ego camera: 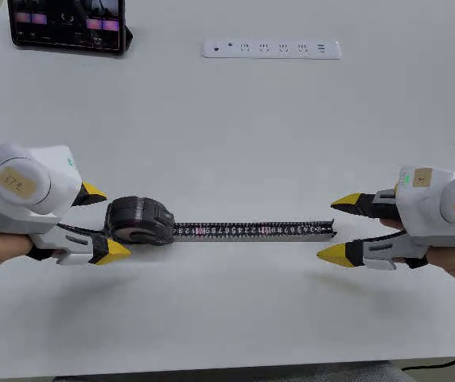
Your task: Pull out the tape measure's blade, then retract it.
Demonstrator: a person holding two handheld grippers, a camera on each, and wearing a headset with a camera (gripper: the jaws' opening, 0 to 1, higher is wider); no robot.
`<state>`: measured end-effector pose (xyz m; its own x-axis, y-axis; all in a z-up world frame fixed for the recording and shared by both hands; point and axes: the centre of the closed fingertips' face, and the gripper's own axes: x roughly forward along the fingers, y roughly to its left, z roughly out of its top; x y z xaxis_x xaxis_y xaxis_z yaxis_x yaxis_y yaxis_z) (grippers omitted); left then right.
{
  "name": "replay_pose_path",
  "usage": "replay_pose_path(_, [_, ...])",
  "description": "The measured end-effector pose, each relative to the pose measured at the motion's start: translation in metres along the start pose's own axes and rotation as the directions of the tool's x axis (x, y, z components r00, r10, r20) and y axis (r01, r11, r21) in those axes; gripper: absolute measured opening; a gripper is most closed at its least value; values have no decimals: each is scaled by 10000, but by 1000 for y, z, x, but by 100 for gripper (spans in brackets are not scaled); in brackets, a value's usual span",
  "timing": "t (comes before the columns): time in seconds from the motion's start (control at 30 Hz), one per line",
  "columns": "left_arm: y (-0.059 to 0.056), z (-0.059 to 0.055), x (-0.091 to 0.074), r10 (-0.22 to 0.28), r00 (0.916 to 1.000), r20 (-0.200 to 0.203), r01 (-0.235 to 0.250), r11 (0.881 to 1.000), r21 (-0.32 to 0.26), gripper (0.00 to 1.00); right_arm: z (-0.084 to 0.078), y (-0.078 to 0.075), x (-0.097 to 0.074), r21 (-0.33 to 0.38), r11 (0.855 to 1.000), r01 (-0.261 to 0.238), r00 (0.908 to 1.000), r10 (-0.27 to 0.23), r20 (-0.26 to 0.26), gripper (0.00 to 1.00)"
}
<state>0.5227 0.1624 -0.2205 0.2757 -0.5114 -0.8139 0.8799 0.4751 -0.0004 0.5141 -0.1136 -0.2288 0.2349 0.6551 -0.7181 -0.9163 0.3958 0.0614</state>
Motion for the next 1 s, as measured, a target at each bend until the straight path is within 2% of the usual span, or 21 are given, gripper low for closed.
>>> replay_pose_path(0.2, [-1, 1, -8, 355, 9972, 657, -332, 9988, -355, 56, 5, 0, -3, 220, 9993, 305, 9992, -310, 257, 55])
replay_pose_path(0.3, [-2, 0, -12, 455, 9951, 878, -389, 9964, -747, 57, 8, 0, -5, 281, 9985, 480, 9982, -489, 335, 59])
replay_pose_path(0.43, [0, -1, -18, 841, 9889, 1229, -723, 9926, -979, 62, 8, 1, -7, 454, 9972, 593, 9975, -610, 364, 60])
replay_pose_path(0.63, [-3, -5, -25, 1077, 9850, 1345, -898, 9871, -1328, 68, 10, 3, -14, 582, 9944, 877, 9948, -904, 461, 66])
replay_pose_path(0.7, [-5, -6, -27, 1170, 9817, 1500, -963, 9857, -1386, 70, 11, 2, -17, 586, 9931, 1019, 9932, -1049, 506, 67])
replay_pose_path(1.0, [-14, -12, -33, 1404, 9736, 1802, -1081, 9781, -1780, 74, 8, 7, -25, 827, 9879, 1310, 9889, -1361, 593, 71])
